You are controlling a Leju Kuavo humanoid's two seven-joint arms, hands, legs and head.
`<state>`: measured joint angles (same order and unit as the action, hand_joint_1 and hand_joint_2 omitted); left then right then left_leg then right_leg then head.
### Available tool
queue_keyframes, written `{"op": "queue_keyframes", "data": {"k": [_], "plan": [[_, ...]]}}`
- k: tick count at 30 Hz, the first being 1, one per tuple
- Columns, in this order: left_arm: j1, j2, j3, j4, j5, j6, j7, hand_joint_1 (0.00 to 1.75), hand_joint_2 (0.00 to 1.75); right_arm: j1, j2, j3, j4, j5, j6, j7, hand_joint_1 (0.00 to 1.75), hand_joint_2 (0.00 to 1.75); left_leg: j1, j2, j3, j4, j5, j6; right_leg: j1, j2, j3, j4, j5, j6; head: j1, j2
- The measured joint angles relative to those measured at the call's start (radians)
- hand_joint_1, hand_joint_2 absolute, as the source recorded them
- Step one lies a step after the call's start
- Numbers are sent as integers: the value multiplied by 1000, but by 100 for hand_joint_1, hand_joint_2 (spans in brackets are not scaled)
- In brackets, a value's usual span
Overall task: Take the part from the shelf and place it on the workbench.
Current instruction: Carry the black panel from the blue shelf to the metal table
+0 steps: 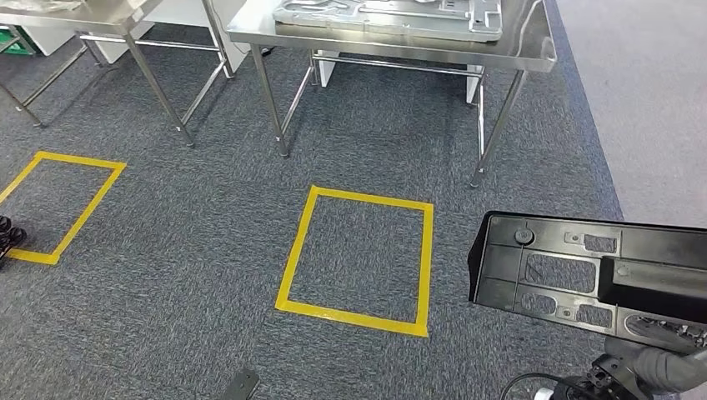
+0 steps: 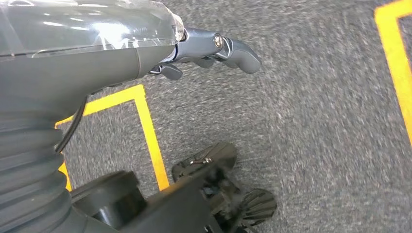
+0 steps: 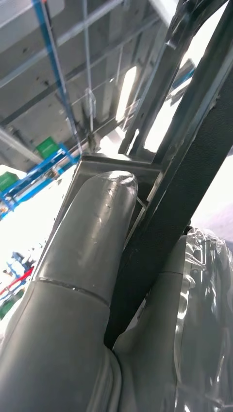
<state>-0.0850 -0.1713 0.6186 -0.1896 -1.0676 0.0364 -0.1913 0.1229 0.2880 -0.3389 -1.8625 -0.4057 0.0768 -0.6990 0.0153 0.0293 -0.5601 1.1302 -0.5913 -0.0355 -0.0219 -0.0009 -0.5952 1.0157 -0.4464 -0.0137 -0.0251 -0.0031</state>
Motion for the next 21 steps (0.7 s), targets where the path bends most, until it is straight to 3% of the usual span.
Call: {"op": "queue_keyframes", "data": {"k": [2, 3, 4, 5, 7, 9, 11, 12, 14, 16, 17, 18, 19, 21], "plan": [[1, 0, -3, 0, -5, -2, 2, 0, 175, 1, 0, -1, -3, -3, 1, 0, 175, 0, 0, -18, -68, 135, -50, 1, 4, 26, 0, 1, 0, -4, 0, 0], [1, 0, -5, 0, -6, -3, 3, 0, 175, 1, 0, -2, -5, -5, 2, 0, 175, 0, 0, -20, -88, 164, -48, 3, 7, 42, 0, 2, 0, -5, 0, 0], [-1, 0, -7, 0, -7, -4, 4, 0, 175, 1, 1, -3, -7, -6, 3, 0, 175, 0, -1, -23, -89, 151, -25, 8, 9, 58, 1, 3, 0, -6, 0, 0], [-4, 0, -9, 0, -8, -5, 4, 0, 175, 1, 1, -4, -8, -7, 4, 0, 175, 0, -2, -31, -71, 99, 16, 15, 11, 75, 3, 3, -1, -6, 0, 0], [-10, 1, -10, 0, -10, -7, 5, 0, 175, 1, 1, -6, -10, -3, 4, 0, 175, 0, -4, -81, -21, -40, 91, 33, 13, 103, 3, 5, 0, -4, 0, 0], [-14, 1, -10, 0, -11, -9, 6, 0, 175, -1, 1, -8, -12, 8, 3, 0, 175, 0, -6, -119, 4, -113, 115, 44, 9, 128, -3, 6, 2, 6, 0, 0], [-17, 0, -11, 0, -11, -9, 7, 0, 175, -2, 1, -10, -13, 17, 2, 0, 175, 0, -8, -109, 9, -126, 115, 48, 3, 150, -10, 3, 7, 21, 0, 0], [-18, -2, -11, 0, -10, -8, 7, 0, 175, -2, 0, -11, -14, 20, 2, 0, 175, 0, -6, -99, 13, -133, 119, 51, 3, 143, -13, 6, 6, 27, 0, 0], [-19, -4, -11, 0, -6, -4, 4, 0, 175, -5, -1, -11, -16, 24, 3, 0, 175, 0, -1, -79, 20, -149, 129, 59, 8, 86, -35, 51, -25, 34, 0, 0], [-15, -4, -10, 0, 3, 0, 2, 0, 175, -10, -3, -12, -14, 27, 3, 0, 175, 0, -3, -62, 21, -153, 128, 63, 7, 24, -92, 171, -88, 40, 0, 0], [-11, -4, -10, 0, 6, 1, 5, 0, 175, -12, -4, -11, -12, 28, 3, 0, 175, 0, -4, -54, 20, -152, 125, 63, 4, 12, -122, 232, -111, 44, 0, 0], [-7, -4, -9, 0, 8, 2, 9, 0, 175, -12, -4, -12, -10, 29, 3, 0, 175, 0, -4, -47, 21, -151, 120, 62, 0, 7, -139, 266, -115, 48, 0, 0], [-5, -4, -8, 0, 10, 3, 15, 0, 175, -12, -4, -12, -9, 29, 3, 0, 175, 0, -3, -41, 24, -150, 115, 60, -3, 5, -136, 262, -99, 51, 0, 0], [-2, -5, -5, 0, 15, 6, 23, 0, 175, -12, -4, -12, -9, 31, 3, 0, 175, 0, -2, -31, 35, -145, 104, 52, -9, -2, -74, 148, -36, 55, 0, 0]]}}
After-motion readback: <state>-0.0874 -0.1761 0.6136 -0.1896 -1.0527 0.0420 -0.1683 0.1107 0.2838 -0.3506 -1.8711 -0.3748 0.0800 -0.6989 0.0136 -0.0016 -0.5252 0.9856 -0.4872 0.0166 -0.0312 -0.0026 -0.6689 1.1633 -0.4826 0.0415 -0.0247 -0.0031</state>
